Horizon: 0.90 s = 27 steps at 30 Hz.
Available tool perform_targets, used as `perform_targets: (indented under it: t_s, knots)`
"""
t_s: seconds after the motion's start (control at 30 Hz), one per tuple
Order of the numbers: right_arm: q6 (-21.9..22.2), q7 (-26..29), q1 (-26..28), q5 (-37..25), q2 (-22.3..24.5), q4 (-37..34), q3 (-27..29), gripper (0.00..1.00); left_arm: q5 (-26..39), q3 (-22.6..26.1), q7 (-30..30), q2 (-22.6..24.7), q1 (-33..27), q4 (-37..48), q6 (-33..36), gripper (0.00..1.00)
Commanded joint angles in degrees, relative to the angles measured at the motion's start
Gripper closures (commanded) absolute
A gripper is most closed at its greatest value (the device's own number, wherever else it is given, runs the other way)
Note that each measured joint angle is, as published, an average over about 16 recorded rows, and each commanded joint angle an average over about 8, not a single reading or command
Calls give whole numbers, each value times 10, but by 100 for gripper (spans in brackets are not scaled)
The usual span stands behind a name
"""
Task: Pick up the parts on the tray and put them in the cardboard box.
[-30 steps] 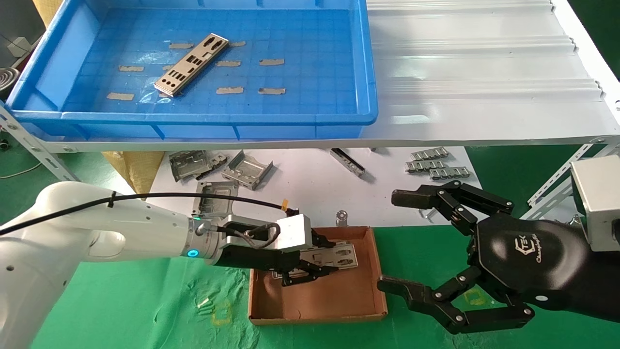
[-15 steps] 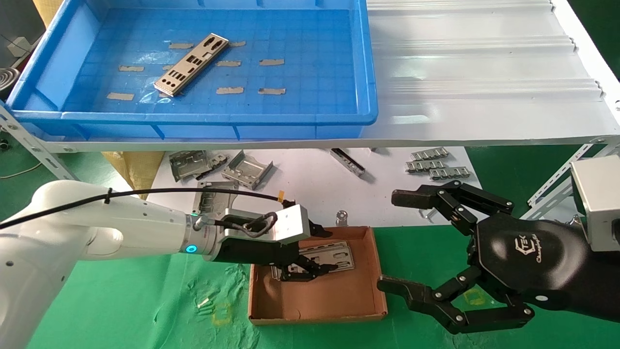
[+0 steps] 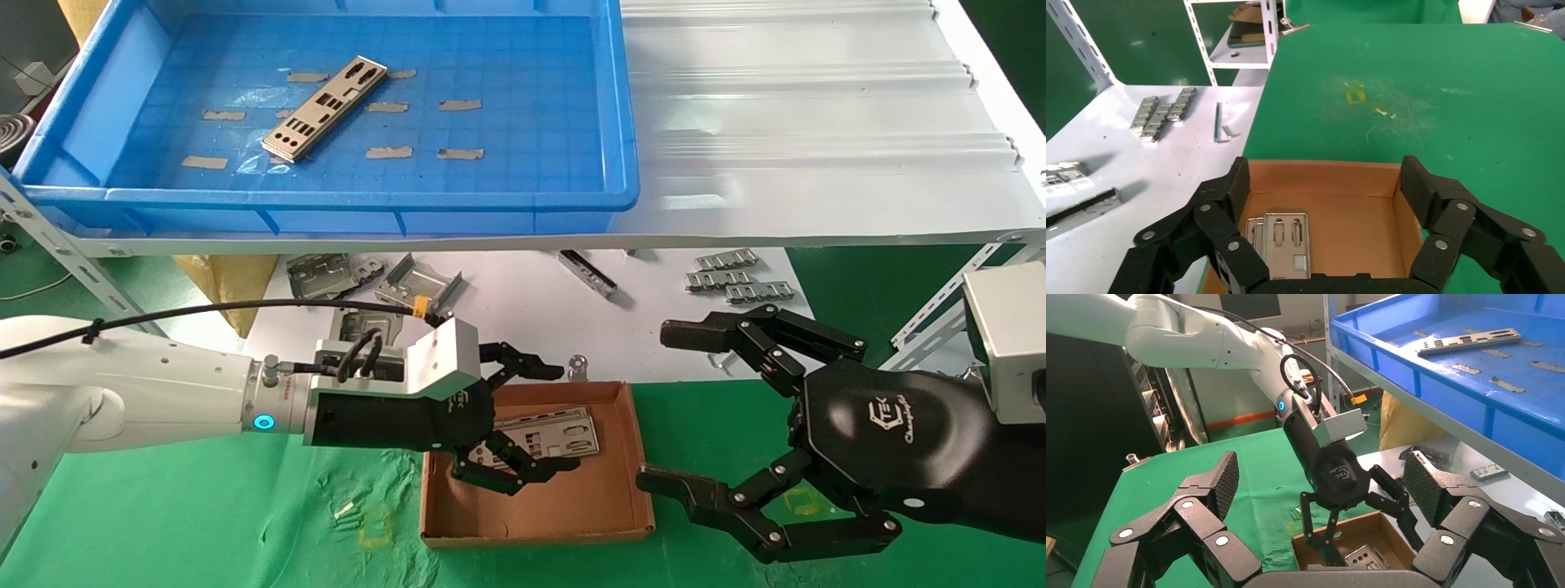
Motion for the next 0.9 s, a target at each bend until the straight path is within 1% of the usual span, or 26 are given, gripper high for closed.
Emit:
perform_targets:
  t_s: [0.03, 0.17, 0.3, 0.9]
  knots:
    - [0, 0, 0, 0, 0, 0, 0, 0, -3, -1, 2, -2, 1, 0, 6, 0]
    - [0, 0, 0, 0, 0, 0, 0, 0, -1, -1, -1, -2, 2, -3, 0, 0]
    - [0, 0, 0, 0, 0, 0, 0, 0, -11, -7, -13, -14, 11, -23, 0, 0]
    - [0, 0, 0, 0, 0, 0, 0, 0, -92, -64, -115, -125, 90, -202, 4, 0]
